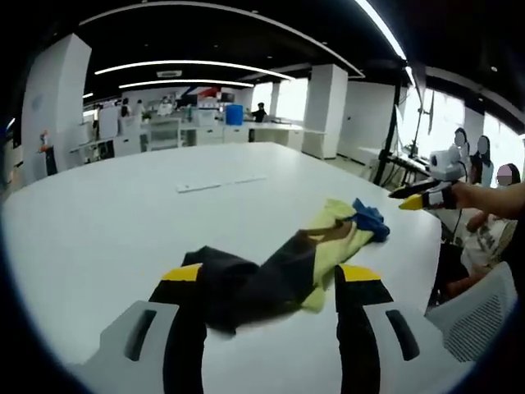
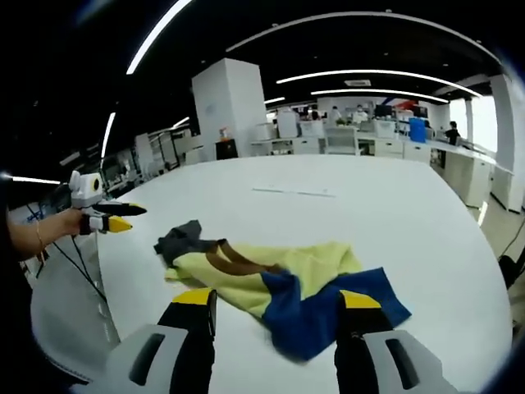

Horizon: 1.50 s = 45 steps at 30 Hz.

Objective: Fold the garment on the visible template until the final outline fits inside the template.

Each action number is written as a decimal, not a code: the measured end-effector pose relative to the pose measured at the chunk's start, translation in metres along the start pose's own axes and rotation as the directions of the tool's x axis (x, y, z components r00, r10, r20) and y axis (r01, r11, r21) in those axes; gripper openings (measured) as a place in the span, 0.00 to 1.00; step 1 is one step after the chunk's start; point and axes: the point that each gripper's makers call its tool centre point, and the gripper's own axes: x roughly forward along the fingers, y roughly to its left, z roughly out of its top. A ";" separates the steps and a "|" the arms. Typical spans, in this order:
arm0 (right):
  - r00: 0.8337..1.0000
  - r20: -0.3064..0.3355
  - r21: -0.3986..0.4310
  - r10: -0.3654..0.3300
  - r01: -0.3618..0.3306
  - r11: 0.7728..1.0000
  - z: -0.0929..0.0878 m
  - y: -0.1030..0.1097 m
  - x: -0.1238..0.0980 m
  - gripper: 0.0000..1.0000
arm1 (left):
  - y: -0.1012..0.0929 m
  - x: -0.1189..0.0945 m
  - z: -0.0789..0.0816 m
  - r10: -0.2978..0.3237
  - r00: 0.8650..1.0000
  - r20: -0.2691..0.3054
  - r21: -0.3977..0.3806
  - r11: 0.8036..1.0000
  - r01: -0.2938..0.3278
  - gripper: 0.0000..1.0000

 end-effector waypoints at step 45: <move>0.990 -0.143 0.060 0.004 0.004 0.998 -0.046 -0.014 0.042 0.08 | 0.014 0.093 -0.057 -0.065 0.976 -0.210 0.051 0.996 0.078 0.13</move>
